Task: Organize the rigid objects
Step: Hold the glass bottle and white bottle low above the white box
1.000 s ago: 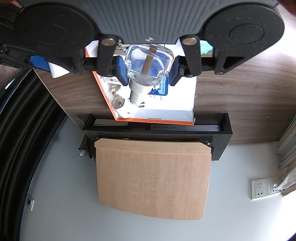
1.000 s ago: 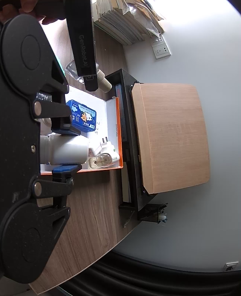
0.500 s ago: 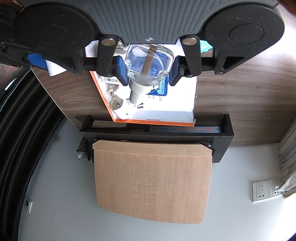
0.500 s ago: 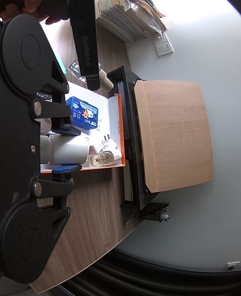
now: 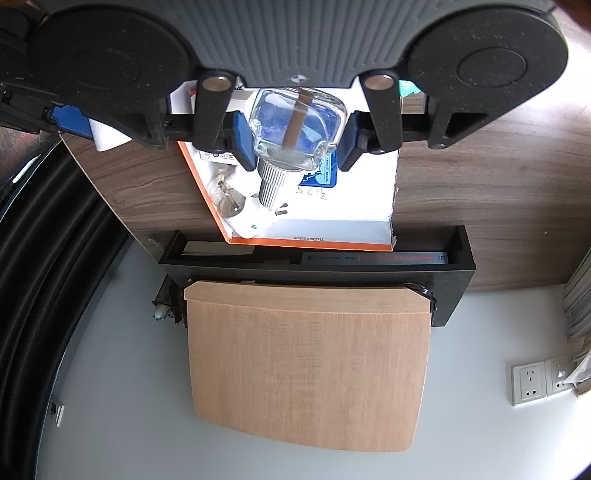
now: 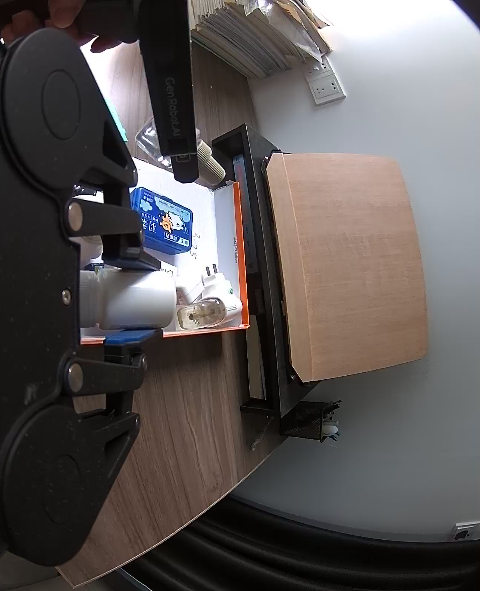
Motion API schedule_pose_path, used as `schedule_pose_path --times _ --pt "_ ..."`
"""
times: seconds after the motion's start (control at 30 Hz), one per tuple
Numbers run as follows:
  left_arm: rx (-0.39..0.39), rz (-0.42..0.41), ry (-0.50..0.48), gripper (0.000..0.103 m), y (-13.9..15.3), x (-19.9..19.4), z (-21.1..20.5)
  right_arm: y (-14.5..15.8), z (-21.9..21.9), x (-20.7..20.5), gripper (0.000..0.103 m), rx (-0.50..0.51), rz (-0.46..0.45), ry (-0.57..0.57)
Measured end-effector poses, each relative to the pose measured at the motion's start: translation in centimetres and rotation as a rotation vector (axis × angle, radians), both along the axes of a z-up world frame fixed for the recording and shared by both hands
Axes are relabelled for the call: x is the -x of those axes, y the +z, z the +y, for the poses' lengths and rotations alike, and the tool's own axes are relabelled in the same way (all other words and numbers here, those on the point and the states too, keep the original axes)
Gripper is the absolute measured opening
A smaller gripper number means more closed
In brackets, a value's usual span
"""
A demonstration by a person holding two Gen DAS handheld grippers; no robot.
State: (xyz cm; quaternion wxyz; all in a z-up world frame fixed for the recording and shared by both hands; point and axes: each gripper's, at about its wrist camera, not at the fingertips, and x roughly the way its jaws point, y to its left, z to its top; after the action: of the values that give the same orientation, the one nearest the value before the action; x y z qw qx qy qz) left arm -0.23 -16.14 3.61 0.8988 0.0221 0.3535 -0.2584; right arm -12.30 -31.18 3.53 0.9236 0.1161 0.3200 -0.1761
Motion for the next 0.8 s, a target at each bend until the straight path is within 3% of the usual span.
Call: schedule_pose_path --times 0.8 --pt "-0.01 0.039 -0.042 0.048 -1.2 -0.6 -0.8 -1.0 -0.1 -0.1 0.04 -0.018 0.035 -0.023"
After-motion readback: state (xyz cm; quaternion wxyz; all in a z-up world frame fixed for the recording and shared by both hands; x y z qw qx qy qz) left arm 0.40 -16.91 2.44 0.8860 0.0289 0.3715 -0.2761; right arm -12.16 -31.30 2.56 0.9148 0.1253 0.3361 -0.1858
